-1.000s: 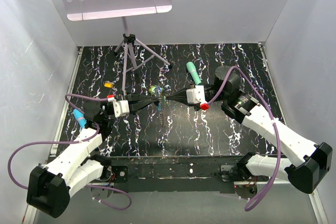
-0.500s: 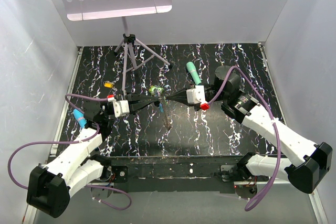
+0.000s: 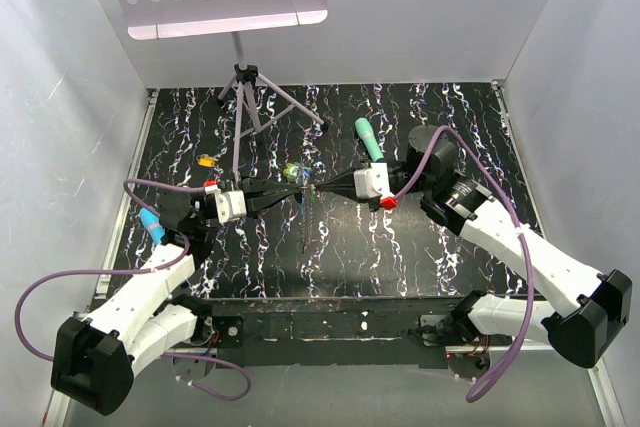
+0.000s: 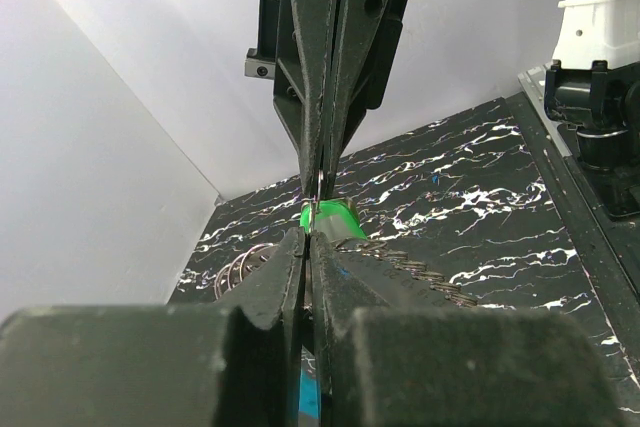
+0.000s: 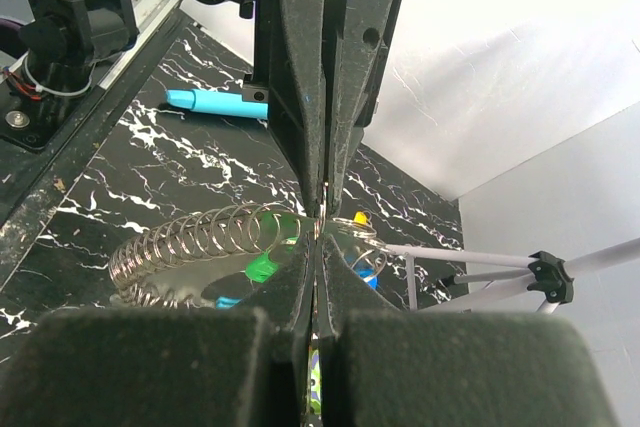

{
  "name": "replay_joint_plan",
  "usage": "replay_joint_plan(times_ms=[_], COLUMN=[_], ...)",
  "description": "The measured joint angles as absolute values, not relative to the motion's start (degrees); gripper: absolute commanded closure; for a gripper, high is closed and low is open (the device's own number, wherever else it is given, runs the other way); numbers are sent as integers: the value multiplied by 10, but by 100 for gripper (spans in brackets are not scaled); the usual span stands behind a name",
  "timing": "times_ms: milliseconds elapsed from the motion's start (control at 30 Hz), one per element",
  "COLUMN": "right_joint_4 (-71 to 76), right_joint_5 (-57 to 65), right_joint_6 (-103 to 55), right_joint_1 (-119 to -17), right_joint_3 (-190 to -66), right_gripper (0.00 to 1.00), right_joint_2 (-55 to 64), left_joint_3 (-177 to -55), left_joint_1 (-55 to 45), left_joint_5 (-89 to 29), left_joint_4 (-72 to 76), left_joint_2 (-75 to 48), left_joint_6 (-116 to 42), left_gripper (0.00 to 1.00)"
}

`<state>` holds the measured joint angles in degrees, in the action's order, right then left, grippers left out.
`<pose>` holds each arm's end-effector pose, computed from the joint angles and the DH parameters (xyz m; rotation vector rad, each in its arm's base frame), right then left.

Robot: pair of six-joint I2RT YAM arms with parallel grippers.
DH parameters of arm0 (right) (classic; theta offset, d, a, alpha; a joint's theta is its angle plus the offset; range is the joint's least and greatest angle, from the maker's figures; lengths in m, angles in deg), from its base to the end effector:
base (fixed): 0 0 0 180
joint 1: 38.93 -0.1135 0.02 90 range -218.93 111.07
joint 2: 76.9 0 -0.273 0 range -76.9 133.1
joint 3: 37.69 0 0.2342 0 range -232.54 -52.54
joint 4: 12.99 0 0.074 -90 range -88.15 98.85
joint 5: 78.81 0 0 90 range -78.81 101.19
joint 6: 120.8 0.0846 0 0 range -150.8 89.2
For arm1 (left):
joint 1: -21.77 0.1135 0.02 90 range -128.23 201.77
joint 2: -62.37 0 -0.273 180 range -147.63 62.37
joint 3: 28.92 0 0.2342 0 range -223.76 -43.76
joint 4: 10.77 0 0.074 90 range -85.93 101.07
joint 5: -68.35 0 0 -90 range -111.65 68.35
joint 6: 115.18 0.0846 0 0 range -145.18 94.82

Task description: Put the keys on the keyring

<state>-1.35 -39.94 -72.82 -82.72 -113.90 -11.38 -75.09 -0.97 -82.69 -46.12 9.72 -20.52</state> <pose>0.1451 0.2303 0.4033 -1.5117 0.6076 0.7275 0.1445 -0.1408 0.3596 1.1811 0.7196 -0.8303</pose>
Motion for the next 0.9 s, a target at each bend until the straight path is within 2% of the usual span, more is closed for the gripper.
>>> replay_joint_plan(times_ms=[900], right_joint_4=[-13], right_joint_5=[-383], right_joint_6=[-728], right_joint_1=[-829], right_joint_3=[-1139], right_gripper=[99], right_joint_2=[-111], left_joint_3=[-750], left_joint_1=[-10], left_joint_5=[-823], left_joint_4=[-461], left_joint_2=[104], left_joint_6=[-200], left_gripper=[100])
